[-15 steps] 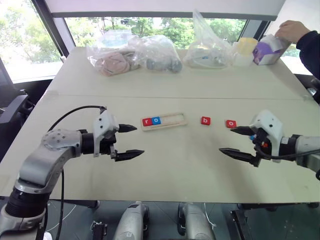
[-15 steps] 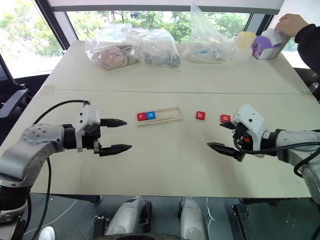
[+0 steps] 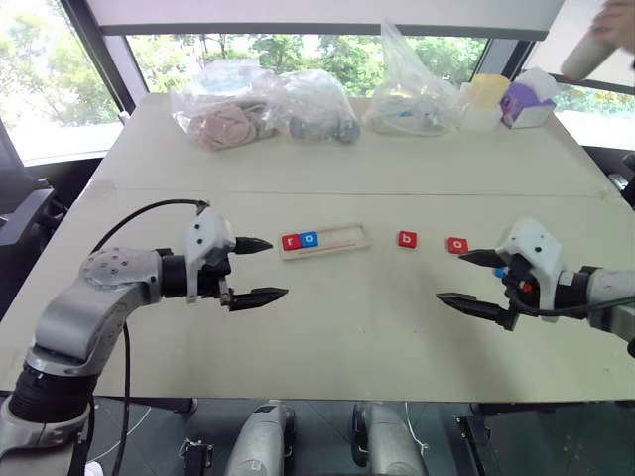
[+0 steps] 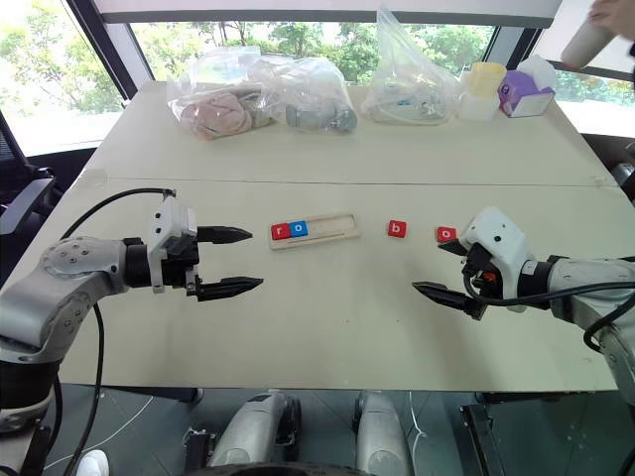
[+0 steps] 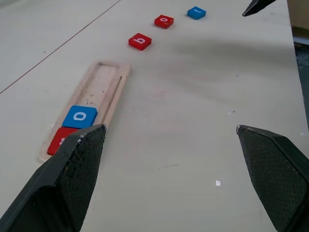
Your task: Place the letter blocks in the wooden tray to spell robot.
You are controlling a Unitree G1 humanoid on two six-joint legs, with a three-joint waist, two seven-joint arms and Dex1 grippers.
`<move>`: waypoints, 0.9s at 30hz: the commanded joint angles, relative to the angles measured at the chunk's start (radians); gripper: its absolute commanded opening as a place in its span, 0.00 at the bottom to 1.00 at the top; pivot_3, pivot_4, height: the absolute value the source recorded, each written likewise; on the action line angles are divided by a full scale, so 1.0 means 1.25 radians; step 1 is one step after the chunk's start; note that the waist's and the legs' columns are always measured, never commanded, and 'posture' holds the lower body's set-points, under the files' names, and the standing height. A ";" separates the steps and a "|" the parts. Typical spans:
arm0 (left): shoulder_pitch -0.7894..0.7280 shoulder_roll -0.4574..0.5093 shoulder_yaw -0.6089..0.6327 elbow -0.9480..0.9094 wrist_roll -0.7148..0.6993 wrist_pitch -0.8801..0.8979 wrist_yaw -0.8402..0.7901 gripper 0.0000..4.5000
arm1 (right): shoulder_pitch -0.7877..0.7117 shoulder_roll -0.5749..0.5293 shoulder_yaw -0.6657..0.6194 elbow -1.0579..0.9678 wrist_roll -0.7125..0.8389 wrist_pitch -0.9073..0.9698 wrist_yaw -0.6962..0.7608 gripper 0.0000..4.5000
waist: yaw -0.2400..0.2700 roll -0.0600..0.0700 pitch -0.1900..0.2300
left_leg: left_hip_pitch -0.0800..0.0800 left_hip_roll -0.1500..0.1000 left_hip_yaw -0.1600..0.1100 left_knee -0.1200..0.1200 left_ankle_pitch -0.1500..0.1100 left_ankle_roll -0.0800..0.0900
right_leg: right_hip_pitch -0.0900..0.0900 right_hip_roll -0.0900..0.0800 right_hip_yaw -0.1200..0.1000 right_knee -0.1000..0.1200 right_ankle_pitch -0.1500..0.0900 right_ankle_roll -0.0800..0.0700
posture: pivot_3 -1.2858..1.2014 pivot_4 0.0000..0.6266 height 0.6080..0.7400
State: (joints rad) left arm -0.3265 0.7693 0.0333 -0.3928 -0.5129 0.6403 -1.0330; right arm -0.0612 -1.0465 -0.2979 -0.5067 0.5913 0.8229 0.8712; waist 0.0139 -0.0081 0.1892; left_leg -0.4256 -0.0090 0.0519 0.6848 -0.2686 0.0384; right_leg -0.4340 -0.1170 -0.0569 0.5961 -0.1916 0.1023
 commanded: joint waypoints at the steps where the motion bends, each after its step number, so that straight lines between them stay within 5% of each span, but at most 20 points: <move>1: -0.004 0.007 0.009 -0.009 -0.009 -0.015 0.000 1.00 | -0.014 -0.004 -0.021 -0.021 0.004 -0.004 -0.006 0.99 | 0.000 0.000 0.000 | 0.000 0.000 0.000 0.000 0.000 0.000 | 0.000 0.000 0.000 0.000 0.000 0.000 | 0.52 0.24 1.00; 17: -0.037 0.020 -0.004 0.069 0.018 -0.060 -0.025 1.00 | -0.017 0.003 -0.010 -0.037 0.006 -0.004 -0.022 0.99 | 0.001 0.000 0.000 | 0.000 0.000 0.000 0.000 0.000 0.000 | 0.000 0.000 0.000 0.000 0.000 0.000 | 0.52 0.24 1.00; 27: -0.212 -0.054 -0.112 0.417 0.145 -0.269 -0.120 1.00 | -0.037 0.023 0.008 -0.063 0.009 0.005 -0.060 0.99 | 0.002 0.000 0.000 | 0.000 0.000 0.000 0.000 0.000 0.000 | 0.000 0.000 0.000 0.000 0.000 0.000 | 0.52 0.24 1.00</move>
State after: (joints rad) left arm -0.5564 0.7054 -0.0952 0.0756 -0.3645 0.3636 -1.1580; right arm -0.0982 -1.0242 -0.2779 -0.5502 0.5939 0.8301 0.8081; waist 0.0162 -0.0083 0.1891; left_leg -0.4256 -0.0095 0.0524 0.6853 -0.2684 0.0384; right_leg -0.4338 -0.1171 -0.0570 0.5963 -0.1914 0.1025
